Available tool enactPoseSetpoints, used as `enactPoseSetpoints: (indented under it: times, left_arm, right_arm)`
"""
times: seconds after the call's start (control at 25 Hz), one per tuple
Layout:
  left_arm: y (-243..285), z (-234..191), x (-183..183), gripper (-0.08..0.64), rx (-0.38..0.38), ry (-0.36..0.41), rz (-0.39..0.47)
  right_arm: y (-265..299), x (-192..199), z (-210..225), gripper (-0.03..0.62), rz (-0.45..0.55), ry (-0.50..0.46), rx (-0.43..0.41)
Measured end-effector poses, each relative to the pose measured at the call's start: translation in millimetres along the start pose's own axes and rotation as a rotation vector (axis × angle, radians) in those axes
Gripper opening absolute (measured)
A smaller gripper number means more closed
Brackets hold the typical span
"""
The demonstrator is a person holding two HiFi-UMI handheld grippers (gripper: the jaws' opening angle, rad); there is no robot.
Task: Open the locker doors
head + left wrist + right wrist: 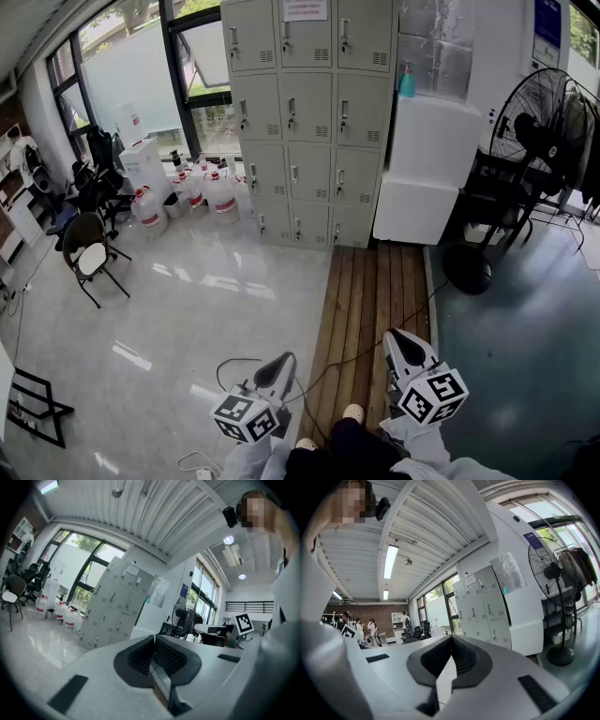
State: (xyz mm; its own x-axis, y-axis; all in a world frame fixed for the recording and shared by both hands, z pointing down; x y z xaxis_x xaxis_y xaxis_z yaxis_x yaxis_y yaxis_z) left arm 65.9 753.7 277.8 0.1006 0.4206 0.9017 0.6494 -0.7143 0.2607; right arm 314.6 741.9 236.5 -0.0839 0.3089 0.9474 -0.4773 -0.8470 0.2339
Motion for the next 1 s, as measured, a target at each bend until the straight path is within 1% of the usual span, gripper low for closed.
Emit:
enactPoseSetpoints:
  times: [0.16, 0.28, 0.4, 0.56, 0.72, 0.84, 1.0]
  left_arm:
    - [0, -1, 0, 0.015, -0.016, -0.007, -0.007]
    - [-1, -2, 5, 0.015, -0.016, -0.004, -0.017]
    - [-2, -4, 8, 0.015, -0.015, -0.012, -0.020]
    - [1, -7, 11, 0.015, -0.006, -0.030, -0.034]
    - [12, -13, 6, 0.015, 0.009, -0.038, -0.023]
    - [22, -18, 0, 0.015, -0.010, -0.033, -0.014]
    - [36, -23, -6, 0.015, -0.027, -0.025, -0.024]
  right_arm:
    - [3, 2, -6, 0.000, -0.023, -0.023, -0.016]
    - [4, 9, -9, 0.000, -0.038, -0.049, -0.006]
    - [6, 13, -9, 0.000, -0.037, -0.029, 0.005]
    - [8, 18, -8, 0.000, -0.066, -0.022, 0.013]
    - [18, 19, 0, 0.000, -0.084, -0.012, 0.022]
    - [30, 15, 8, 0.000, -0.083, -0.018, 0.007]
    - [49, 6, 22, 0.000, -0.068, -0.020, 0.002]
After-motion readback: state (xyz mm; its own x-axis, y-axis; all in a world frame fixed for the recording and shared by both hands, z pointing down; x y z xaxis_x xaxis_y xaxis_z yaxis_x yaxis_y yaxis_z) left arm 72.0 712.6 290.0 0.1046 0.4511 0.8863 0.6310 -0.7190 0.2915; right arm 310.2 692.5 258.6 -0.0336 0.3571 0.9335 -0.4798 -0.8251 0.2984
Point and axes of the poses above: the fingertips, and each gripper's own axes: y forward along the fingers, z to its right, x out of its underside, the point moved 5 cm from there along -y, backward along the fingers, and after that the axes turned 11 degrees about -z, right-handed, at the moved point
